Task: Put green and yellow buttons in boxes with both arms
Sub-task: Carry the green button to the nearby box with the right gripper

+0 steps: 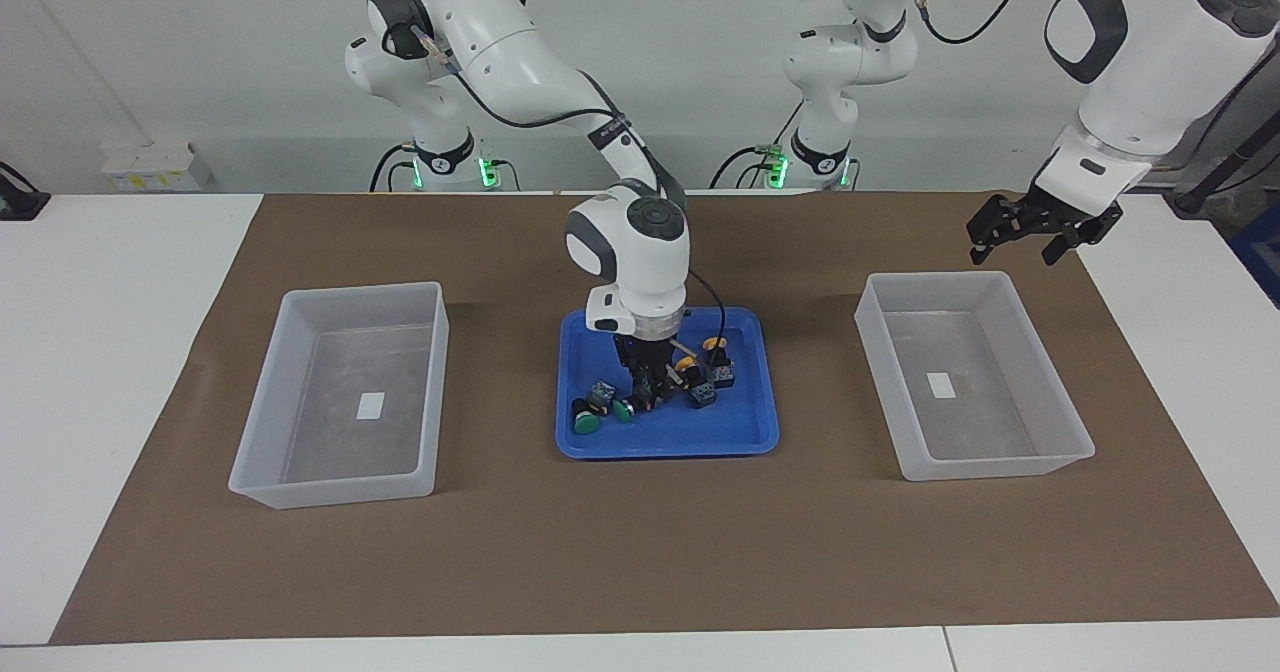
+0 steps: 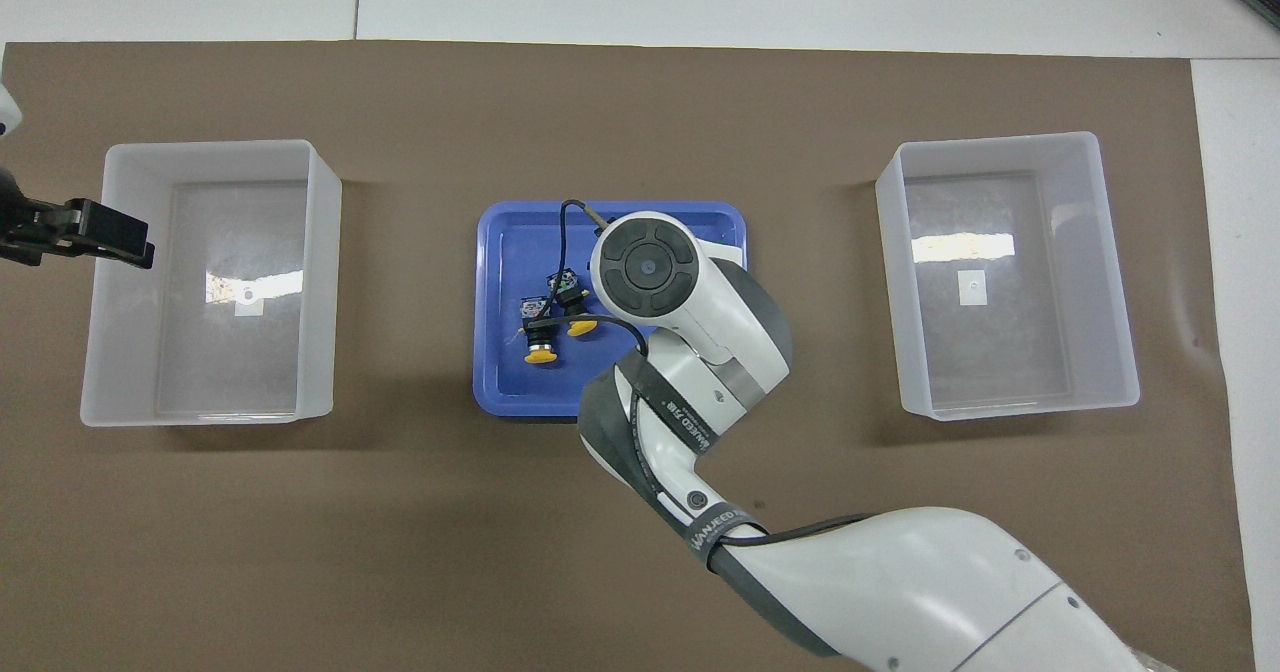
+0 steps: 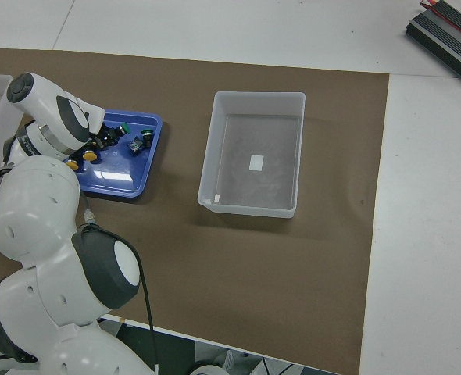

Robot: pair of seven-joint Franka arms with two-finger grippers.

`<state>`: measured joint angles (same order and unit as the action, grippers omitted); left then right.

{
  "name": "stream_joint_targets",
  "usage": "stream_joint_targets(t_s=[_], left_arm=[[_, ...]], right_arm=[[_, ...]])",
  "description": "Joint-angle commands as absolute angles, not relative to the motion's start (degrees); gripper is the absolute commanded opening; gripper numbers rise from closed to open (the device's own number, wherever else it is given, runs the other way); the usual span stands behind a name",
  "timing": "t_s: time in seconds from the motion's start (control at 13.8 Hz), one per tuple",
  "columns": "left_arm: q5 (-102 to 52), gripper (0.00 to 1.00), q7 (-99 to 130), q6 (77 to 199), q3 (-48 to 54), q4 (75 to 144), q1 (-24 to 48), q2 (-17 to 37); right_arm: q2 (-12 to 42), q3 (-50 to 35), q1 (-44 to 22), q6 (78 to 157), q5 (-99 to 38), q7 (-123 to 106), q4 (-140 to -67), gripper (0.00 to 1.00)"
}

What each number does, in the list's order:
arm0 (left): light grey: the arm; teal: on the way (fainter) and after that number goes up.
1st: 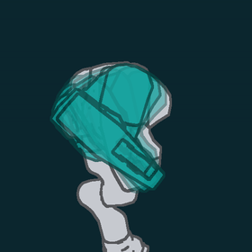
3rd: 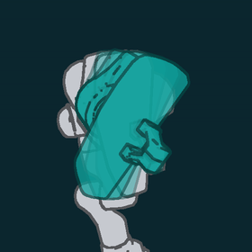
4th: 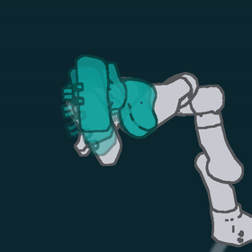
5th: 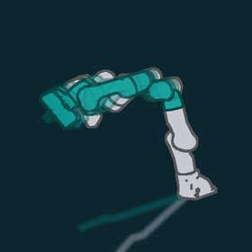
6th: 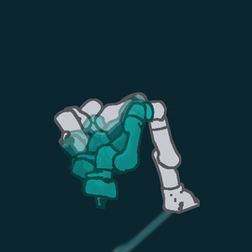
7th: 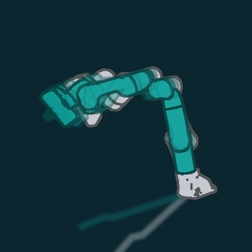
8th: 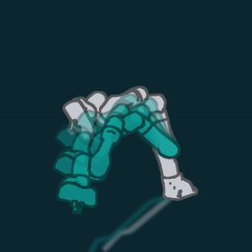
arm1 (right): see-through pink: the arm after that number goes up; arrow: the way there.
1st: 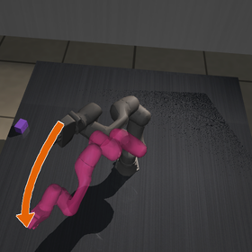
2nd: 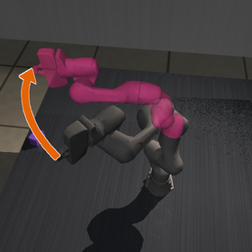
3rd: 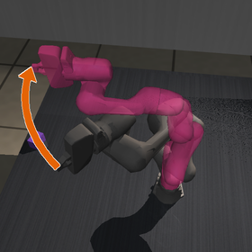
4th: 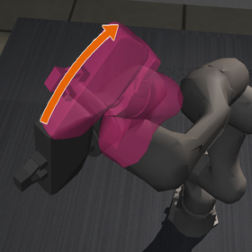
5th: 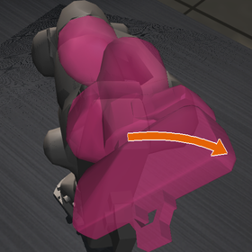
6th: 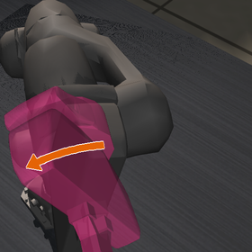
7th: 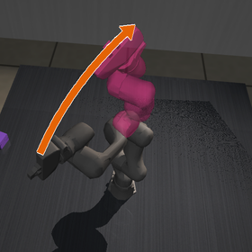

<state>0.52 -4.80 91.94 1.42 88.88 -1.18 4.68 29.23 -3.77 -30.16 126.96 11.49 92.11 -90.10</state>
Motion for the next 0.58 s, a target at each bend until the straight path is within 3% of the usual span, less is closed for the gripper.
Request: stream_joint_targets(t_s=[0.0,0.51], left_arm=[[0.00,1.00,-5.27,91.93,1.23,90.79,-1.14,2.90],[0.00,1.00,-5.27,91.93,1.23,90.79,-1.14,2.90]], right_arm=[[22.61,-4.13,-27.35,121.84,10.72,85.90,-94.21,0.00],[13.19,-4.13,-17.94,115.15,10.81,60.51,-102.39,0.00]])
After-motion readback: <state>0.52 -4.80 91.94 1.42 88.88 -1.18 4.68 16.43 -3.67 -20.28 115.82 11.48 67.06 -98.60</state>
